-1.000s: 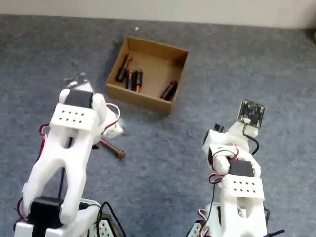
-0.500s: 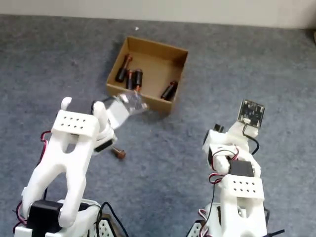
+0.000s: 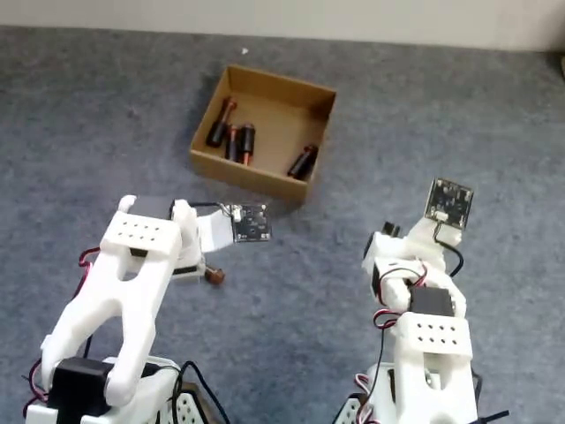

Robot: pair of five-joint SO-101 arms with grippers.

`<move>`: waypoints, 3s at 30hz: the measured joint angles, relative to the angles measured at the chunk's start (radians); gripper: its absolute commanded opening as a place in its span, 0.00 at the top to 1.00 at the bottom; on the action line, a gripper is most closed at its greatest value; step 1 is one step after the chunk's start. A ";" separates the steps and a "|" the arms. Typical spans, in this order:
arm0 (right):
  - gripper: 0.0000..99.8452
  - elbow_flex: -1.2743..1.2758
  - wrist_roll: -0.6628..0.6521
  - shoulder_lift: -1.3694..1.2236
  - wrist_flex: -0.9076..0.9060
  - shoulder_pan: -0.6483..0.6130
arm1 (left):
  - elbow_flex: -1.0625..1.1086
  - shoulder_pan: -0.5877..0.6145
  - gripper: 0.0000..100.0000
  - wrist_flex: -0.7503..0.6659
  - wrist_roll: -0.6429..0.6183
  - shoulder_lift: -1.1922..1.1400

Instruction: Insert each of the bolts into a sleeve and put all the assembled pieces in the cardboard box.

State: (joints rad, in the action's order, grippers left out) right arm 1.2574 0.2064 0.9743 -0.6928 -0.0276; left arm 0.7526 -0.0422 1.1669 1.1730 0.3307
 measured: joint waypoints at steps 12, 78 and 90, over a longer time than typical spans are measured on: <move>1.00 0.000 0.000 0.000 0.000 0.000 | -0.133 -0.049 0.80 -0.021 0.015 -0.304; 1.00 0.339 -0.219 0.829 0.141 -0.778 | -0.014 -0.144 0.92 -0.164 -1.473 0.858; 1.00 0.339 -0.224 0.829 0.150 -0.870 | 0.054 -0.245 0.92 -0.201 -1.519 0.867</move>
State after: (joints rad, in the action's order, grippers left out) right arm 1.5965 -0.0176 1.8029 -0.5424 -0.8976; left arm 0.8063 -0.2877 0.9659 -0.3460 1.1976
